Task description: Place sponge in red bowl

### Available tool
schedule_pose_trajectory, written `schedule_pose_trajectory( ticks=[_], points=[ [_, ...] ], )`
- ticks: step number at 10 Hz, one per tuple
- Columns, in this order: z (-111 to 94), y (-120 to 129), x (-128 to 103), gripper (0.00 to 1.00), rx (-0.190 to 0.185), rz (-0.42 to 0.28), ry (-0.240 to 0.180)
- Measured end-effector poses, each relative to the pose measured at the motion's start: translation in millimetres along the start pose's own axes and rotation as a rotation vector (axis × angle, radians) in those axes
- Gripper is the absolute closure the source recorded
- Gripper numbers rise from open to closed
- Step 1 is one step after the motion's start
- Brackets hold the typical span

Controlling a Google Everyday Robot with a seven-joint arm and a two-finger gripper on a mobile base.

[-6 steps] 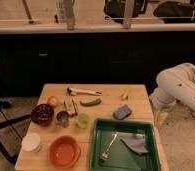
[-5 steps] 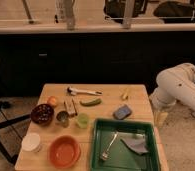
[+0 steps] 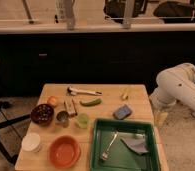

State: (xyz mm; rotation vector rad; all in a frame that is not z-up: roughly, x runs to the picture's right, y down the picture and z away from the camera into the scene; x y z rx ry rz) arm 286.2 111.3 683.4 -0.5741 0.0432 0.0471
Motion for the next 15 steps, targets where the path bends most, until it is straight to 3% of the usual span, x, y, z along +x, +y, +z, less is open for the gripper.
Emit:
schedule_pose_trajectory(
  ticks=[13,14,15],
  points=[
    [-0.1,-0.1,0.1,0.20,0.001,0.000,-0.001],
    [-0.6,-0.8,-0.2,0.20,0.006,-0.006,-0.006],
    [-2.2,-4.4,-3.5,0.20,0.037,-0.044,-0.044]
  ],
)
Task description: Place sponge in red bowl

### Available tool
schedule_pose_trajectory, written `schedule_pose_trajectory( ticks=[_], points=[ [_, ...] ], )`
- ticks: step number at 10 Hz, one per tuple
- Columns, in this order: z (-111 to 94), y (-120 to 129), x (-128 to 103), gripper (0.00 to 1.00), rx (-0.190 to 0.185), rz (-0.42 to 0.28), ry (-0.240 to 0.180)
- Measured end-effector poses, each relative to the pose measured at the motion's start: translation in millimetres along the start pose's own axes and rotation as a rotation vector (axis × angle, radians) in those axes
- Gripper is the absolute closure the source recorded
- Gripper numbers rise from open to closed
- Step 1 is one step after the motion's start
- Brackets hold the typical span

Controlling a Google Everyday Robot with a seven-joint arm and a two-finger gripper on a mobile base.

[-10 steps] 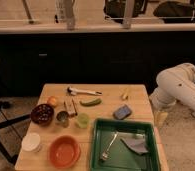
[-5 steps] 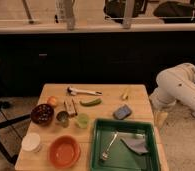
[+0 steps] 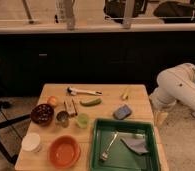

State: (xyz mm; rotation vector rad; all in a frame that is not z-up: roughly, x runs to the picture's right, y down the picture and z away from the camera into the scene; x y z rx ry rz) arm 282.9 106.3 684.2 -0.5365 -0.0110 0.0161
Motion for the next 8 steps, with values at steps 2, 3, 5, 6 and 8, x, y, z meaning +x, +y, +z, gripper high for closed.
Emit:
schedule_pose_trajectory(
  ticks=[2,3,5,6,8],
  points=[
    [4,-13,-7,0.20,0.043,-0.131,-0.086],
    [7,-21,-13,0.20,0.052,-0.177,-0.122],
    [24,-40,-27,0.20,0.053,-0.300,-0.202],
    [33,-44,-35,0.20,0.049,-0.347,-0.220],
    [54,-46,-50,0.20,0.037,-0.433,-0.226]
  ],
)
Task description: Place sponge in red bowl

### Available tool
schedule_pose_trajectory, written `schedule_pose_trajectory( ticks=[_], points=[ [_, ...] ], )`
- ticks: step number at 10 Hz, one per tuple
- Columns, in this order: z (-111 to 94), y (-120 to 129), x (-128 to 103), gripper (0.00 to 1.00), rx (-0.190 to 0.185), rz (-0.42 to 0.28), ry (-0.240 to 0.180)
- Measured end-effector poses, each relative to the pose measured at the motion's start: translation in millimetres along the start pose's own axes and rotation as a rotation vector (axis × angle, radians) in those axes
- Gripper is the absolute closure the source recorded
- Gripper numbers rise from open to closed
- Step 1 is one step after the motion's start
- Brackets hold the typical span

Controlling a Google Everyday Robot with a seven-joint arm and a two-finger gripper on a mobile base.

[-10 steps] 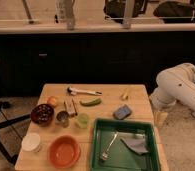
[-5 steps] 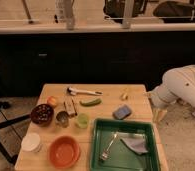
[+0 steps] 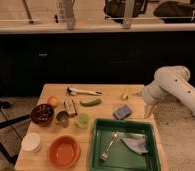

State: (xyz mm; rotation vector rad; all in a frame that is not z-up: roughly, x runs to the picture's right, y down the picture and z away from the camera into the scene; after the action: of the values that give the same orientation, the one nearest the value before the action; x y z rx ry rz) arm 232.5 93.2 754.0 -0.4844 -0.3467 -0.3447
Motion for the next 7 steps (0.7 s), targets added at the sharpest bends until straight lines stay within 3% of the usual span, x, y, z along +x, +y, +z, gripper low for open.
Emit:
schedule_pose_trajectory(
  ticks=[2,7],
  points=[
    [13.0,-4.6,-6.0,0.20,0.005,-0.031,0.020],
    [13.5,-4.5,-6.5,0.20,0.004,-0.029,0.020]
  ],
)
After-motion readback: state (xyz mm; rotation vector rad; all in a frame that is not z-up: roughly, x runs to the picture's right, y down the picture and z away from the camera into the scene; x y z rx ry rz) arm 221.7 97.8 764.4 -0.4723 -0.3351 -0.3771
